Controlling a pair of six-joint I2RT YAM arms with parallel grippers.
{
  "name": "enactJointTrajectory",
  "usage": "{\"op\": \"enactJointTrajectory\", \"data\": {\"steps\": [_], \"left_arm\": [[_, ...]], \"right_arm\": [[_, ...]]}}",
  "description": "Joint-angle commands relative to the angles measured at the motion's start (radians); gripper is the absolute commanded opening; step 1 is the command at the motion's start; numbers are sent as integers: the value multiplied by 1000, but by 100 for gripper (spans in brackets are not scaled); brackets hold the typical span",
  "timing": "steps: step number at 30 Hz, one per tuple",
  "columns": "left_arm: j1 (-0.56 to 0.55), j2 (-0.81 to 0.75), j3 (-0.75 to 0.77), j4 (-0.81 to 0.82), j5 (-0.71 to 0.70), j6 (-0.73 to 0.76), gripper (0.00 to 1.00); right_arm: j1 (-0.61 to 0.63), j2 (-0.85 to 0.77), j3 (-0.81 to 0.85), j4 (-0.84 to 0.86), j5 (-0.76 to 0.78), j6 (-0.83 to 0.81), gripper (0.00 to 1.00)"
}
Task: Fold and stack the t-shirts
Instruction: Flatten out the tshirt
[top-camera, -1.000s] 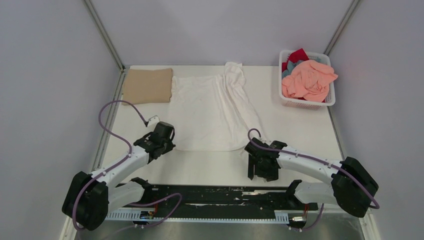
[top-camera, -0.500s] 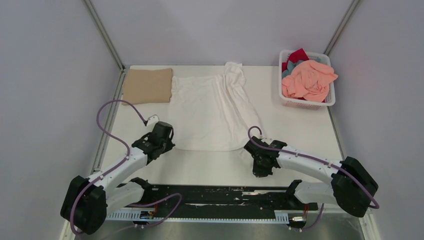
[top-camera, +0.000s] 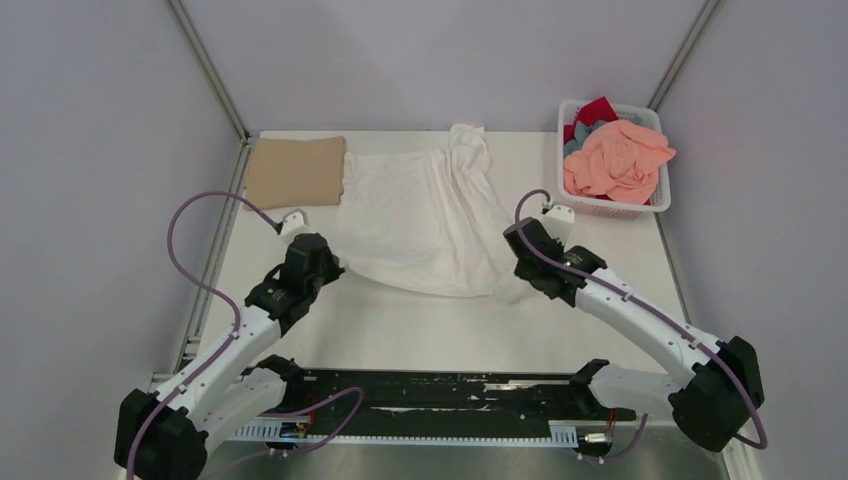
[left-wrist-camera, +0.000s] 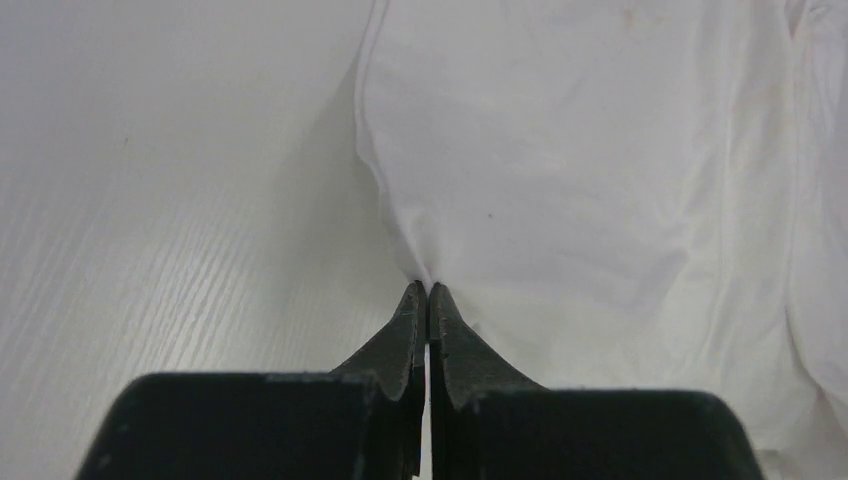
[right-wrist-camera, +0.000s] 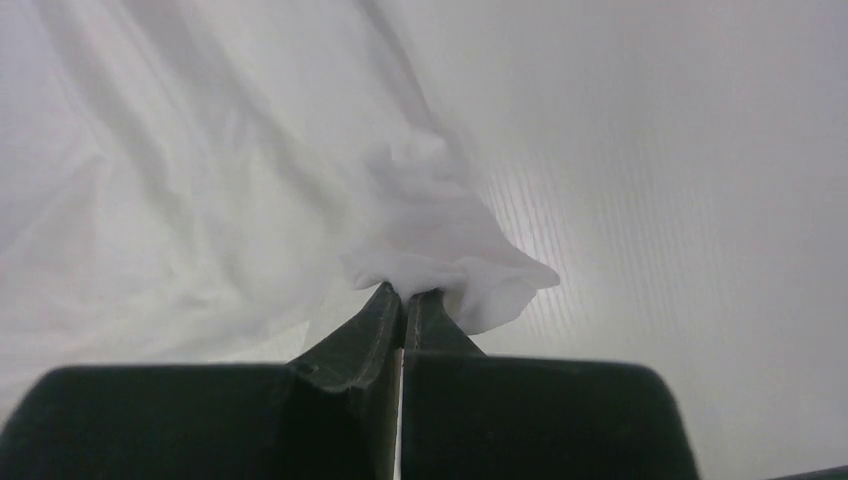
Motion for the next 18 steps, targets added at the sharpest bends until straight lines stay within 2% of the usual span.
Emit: {"op": "enactJointTrajectory", "data": {"steps": [1,6,12,18], "left_arm": [[19,58,152,31,-115,67,0],[19,66,345,7,-162,120,0],[19,-15,562,-6,-258,208,0],[20,-68,804,-17,-264,309,0]], "right_arm": [[-75,-65,142,143,155,-161,0],[-92,-152,292,283,197,-383,0],[-92,-271,440,435,181,-582,0],[-91,-292,653,511,7,-749,0]]}}
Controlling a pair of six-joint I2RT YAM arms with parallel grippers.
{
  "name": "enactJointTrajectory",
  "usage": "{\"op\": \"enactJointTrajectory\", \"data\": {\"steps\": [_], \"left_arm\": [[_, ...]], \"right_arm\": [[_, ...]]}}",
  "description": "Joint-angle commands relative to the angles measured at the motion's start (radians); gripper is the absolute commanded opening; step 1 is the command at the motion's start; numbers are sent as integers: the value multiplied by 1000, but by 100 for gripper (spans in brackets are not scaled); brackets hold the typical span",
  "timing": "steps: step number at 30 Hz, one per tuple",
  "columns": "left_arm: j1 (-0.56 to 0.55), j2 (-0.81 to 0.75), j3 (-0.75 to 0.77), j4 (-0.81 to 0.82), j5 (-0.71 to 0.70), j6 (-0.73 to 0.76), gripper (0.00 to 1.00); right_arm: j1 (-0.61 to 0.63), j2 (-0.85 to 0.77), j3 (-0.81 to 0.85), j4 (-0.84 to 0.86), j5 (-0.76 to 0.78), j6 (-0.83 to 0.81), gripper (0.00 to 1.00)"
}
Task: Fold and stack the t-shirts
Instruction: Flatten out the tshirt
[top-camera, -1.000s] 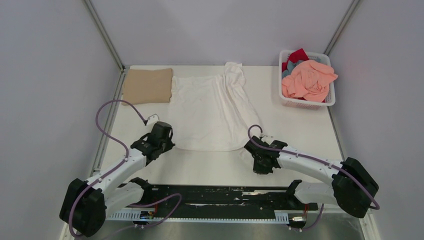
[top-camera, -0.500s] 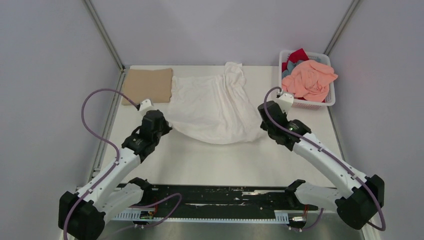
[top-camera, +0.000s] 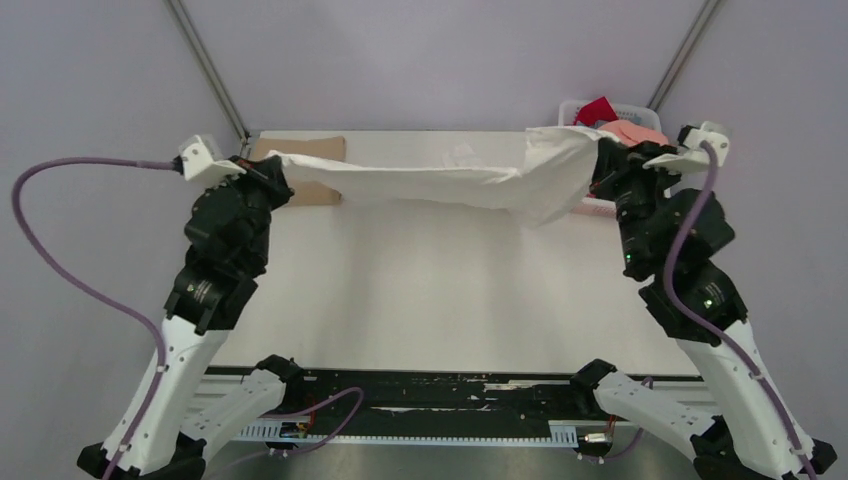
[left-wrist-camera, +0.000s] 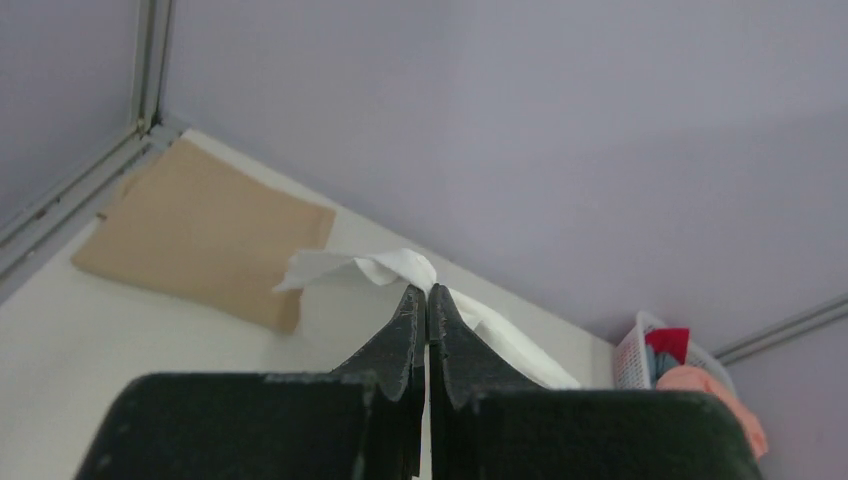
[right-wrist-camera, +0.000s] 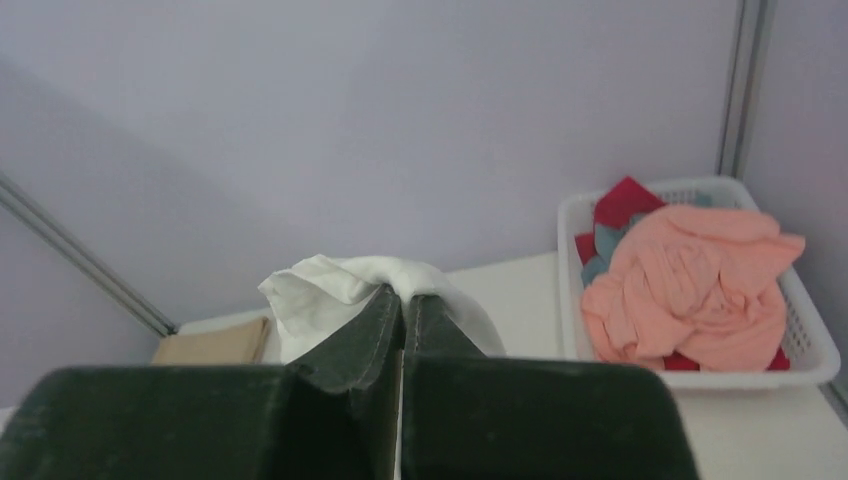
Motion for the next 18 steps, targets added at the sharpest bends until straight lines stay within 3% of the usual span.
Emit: {"op": "enactJointTrajectory", "data": {"steps": [1,7,12,18], "left_arm": [[6,-49,195,14,-48,113,0],[6,-63,464,-54,82,187,0],[6,-99,579,-106,211,188,0],[6,-120,665,-141,278,185,0]], "right_arm": [[0,6,192,113,-133,-194,0],[-1,17,446,33,-354,-217,0],[-1,24,624,-15,-527,-198,0],[-1,83,791,-45,-569,-210,0]]}}
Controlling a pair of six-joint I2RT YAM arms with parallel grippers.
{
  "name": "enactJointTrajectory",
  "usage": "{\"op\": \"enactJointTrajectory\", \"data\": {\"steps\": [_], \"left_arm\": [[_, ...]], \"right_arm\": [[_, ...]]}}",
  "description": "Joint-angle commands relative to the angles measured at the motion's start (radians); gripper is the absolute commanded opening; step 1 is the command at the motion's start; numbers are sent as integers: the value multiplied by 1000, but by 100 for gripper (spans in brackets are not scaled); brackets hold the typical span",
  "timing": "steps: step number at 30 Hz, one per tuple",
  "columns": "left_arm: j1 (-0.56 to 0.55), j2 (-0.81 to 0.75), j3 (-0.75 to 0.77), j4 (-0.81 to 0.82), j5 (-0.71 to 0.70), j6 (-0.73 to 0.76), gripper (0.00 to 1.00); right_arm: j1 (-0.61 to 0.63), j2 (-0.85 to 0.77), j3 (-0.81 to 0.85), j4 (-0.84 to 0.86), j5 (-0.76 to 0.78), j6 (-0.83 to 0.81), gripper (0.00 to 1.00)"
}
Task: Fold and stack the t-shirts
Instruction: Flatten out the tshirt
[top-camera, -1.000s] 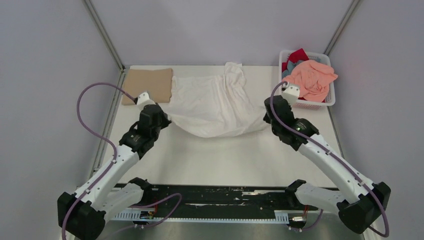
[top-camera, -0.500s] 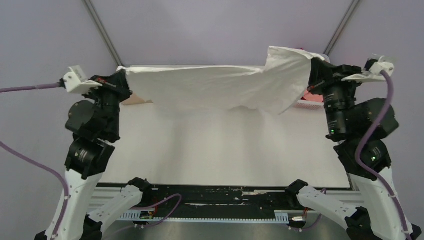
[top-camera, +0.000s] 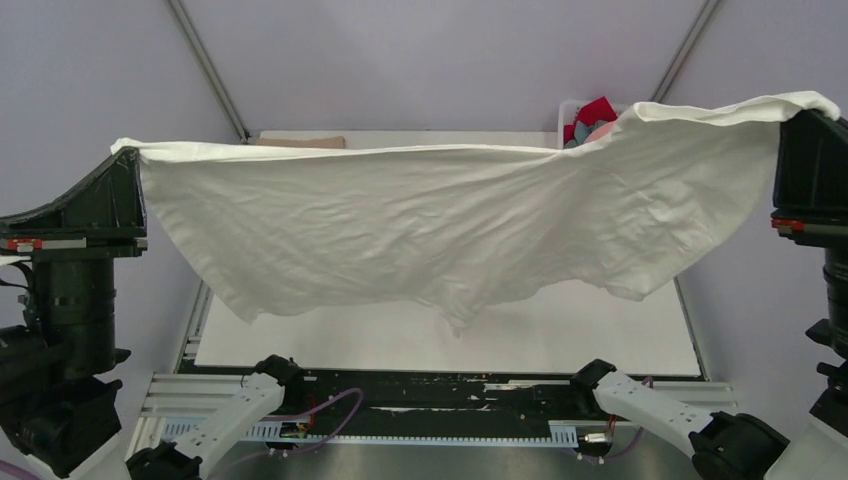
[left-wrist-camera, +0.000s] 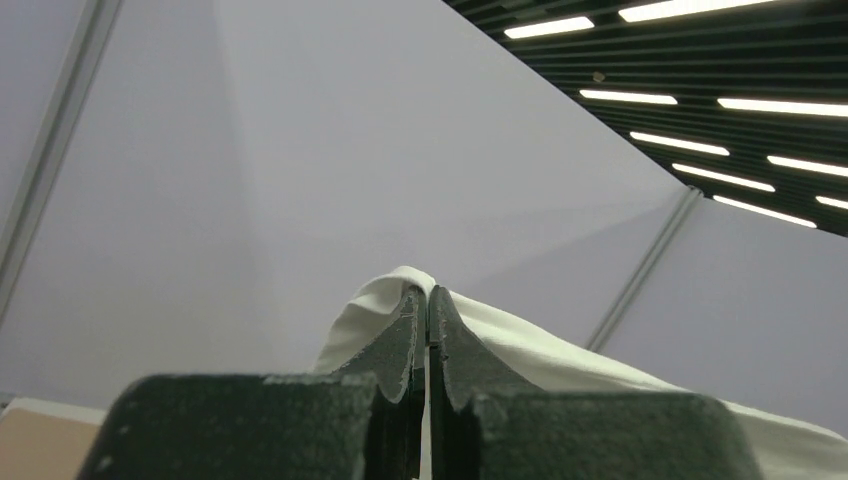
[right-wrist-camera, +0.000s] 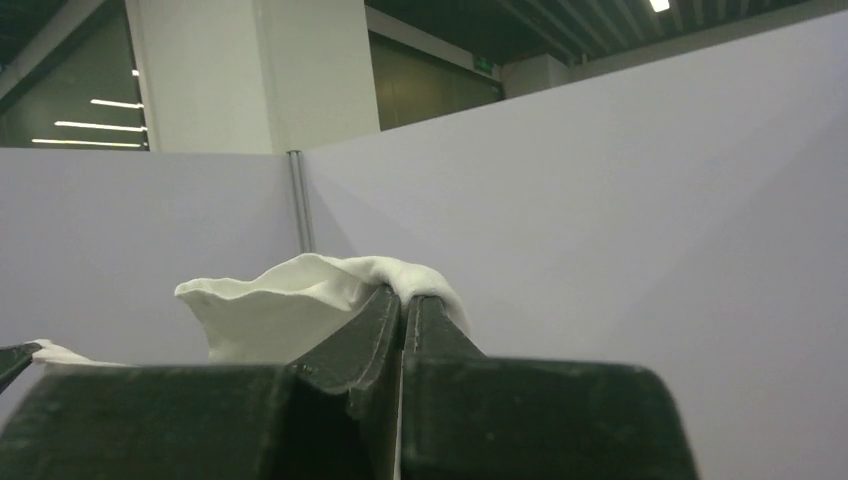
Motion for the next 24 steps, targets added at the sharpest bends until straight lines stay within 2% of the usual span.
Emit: {"op": "enactJointTrajectory", "data": {"steps": [1,5,9,13,19,22,24], "left_arm": [[6,0,53,-38,55,33,0],[6,-1,51,-42,25,42,0],[6,29,-7,-20,-57,63,0],[6,90,-120,36,-162,82,0],[8,242,-389,156,-370,86,0],[35,364,-509,204,-406,45,0],[68,460,-547,206,-357,-8,0]], "right_arm": [[-2,61,104,-14,-56,-37,0],[-2,106,144,0,-35,-80,0],[-2,148,93,39,73,-127,0],[-2,167,-76,133,228,-191,0],[-2,206,-336,273,474,-280,0],[-8,219,-495,312,522,-260,0],[-26,233,-603,343,531,-219,0]]}}
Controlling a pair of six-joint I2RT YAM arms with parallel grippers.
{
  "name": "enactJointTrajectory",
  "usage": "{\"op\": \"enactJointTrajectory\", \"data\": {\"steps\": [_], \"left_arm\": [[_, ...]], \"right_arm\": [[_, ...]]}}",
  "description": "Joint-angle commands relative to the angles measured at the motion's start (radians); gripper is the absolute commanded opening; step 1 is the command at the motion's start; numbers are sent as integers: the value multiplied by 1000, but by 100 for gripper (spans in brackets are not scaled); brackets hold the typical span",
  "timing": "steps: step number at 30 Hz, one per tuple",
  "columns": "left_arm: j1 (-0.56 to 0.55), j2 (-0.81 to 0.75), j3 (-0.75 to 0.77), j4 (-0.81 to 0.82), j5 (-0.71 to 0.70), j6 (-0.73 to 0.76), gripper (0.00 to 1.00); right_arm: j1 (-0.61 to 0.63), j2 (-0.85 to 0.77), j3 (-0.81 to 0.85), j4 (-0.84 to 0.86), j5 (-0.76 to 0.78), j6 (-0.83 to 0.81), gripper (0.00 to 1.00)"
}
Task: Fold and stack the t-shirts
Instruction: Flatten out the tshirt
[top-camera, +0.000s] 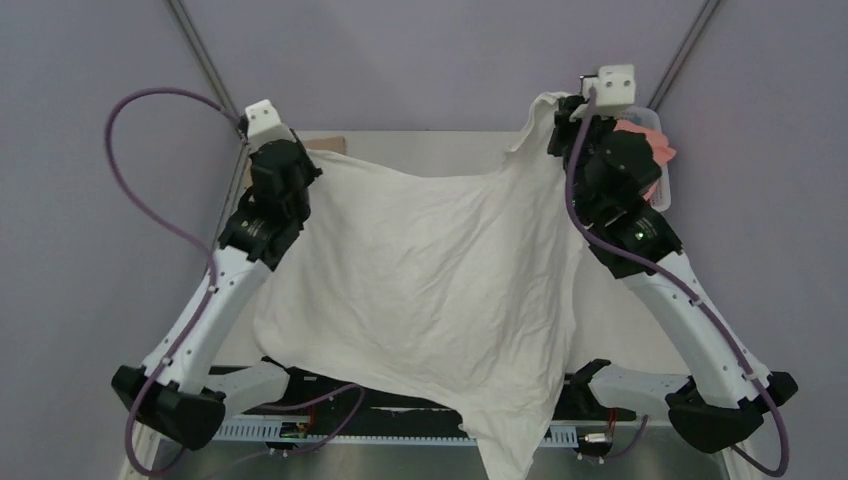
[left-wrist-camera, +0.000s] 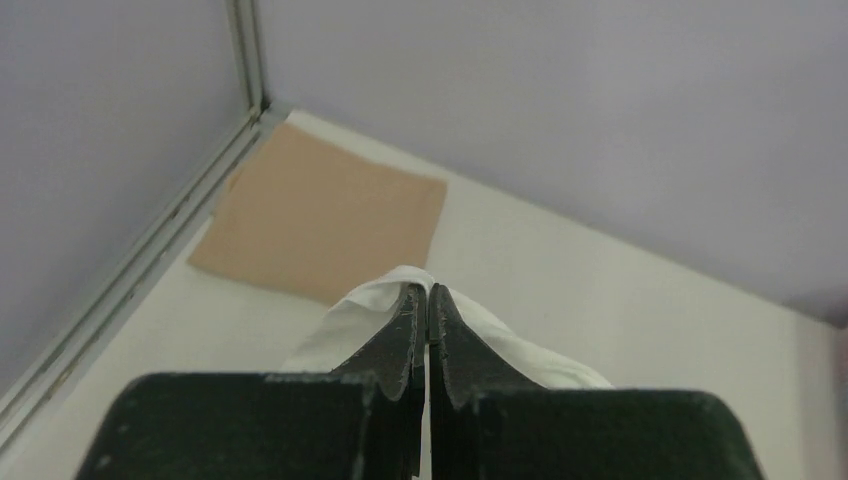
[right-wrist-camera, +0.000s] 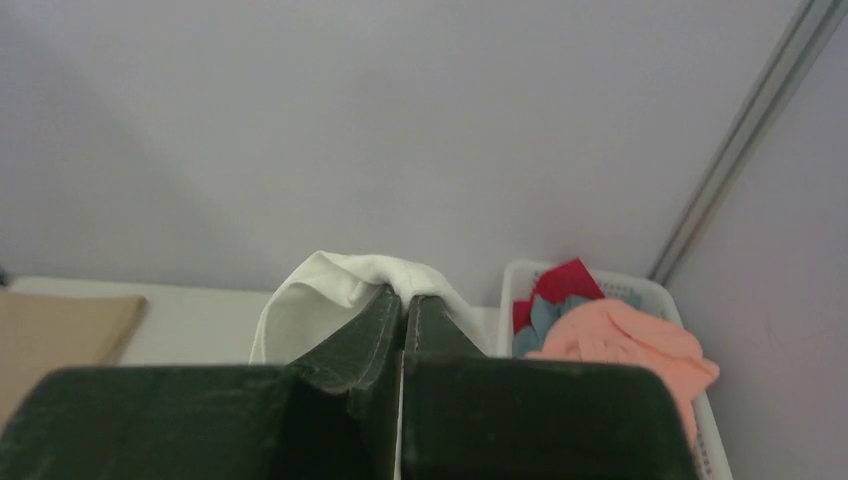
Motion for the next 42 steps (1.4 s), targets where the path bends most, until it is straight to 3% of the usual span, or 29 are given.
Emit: {"op": "enactJointTrajectory", "data": {"steps": [1,7,12,24,33,34,35,36,37,38,39,42], "left_arm": [[63,169,-89,61,-32,-95,0],[120,498,-70,106,70,-162,0],[148,719,18,130,126,-160,0],[204,1029,281,104,173,-139,0],[214,1211,544,-26,161,-137,2],[214,1213,557,-31,161,-134,1],[214,1211,560,-31,163,-126,3],[215,1206,566,-36,164,-123,8],[214,1201,568,-41,164,-123,41],[214,1189,576,-60,171,-124,62],[214,1179,579,-68,182,-127,91],[211,1095,541,-52,260,-127,99]], "right_arm": [[-37,7,-182,127,121,46,0],[-122,124,-360,139,51,233,0],[-199,306,-349,147,-12,291,0],[-289,783,-54,153,-3,281,0],[-326,1063,190,163,59,221,3],[-330,1093,221,165,61,209,4],[-335,1123,271,167,65,199,12],[-338,1151,309,166,73,193,33],[-339,1174,343,165,86,177,56],[-340,1189,375,158,90,156,71],[-339,1195,401,137,81,150,77],[-328,1133,383,105,7,152,82]]}}
